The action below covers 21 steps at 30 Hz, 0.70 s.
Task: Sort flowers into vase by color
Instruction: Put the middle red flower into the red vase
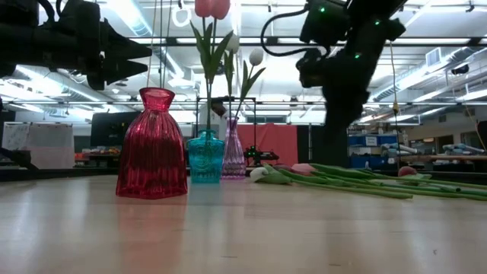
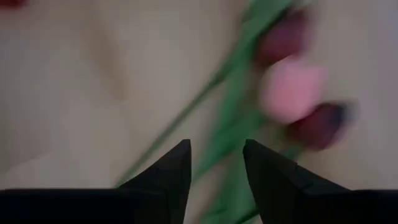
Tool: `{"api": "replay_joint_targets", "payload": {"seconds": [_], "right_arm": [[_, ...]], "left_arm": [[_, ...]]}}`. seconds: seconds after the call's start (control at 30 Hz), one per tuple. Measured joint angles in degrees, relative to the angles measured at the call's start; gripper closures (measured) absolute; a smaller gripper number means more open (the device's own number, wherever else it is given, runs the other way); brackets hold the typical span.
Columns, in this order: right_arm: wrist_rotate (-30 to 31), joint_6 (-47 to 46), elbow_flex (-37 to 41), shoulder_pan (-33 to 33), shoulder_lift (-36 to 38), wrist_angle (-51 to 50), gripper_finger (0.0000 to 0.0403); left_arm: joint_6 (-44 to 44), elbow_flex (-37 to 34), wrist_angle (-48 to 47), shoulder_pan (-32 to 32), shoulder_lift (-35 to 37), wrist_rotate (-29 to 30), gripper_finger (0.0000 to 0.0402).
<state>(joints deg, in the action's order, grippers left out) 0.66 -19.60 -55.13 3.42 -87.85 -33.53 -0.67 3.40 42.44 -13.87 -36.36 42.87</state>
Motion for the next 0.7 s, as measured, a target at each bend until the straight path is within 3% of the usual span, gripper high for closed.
{"api": "replay_joint_targets", "payload": {"seconds": [0.1,0.4,0.6,0.7], "right_arm": [[-3.32,-3.93,0.00,-1.39,-0.07,-3.48,0.0253],[-3.44,-15.06,-0.03,-1.98,-0.66,-13.92,0.0263],[-10.72,-15.98,-0.03,-3.03,-6.44,-14.04,0.0263],[-10.57,-15.96,-0.03,-2.97,-8.92,-15.18,0.0263]], "left_arm": [[0.00,0.00,0.02,0.00,-0.01,0.00,0.0094],[0.12,0.02,0.10,0.00,-0.02,0.02,0.0094],[0.24,0.00,0.48,0.00,-0.02,0.07,0.0094],[0.26,0.00,0.48,0.00,-0.02,0.09,0.0094]]}}
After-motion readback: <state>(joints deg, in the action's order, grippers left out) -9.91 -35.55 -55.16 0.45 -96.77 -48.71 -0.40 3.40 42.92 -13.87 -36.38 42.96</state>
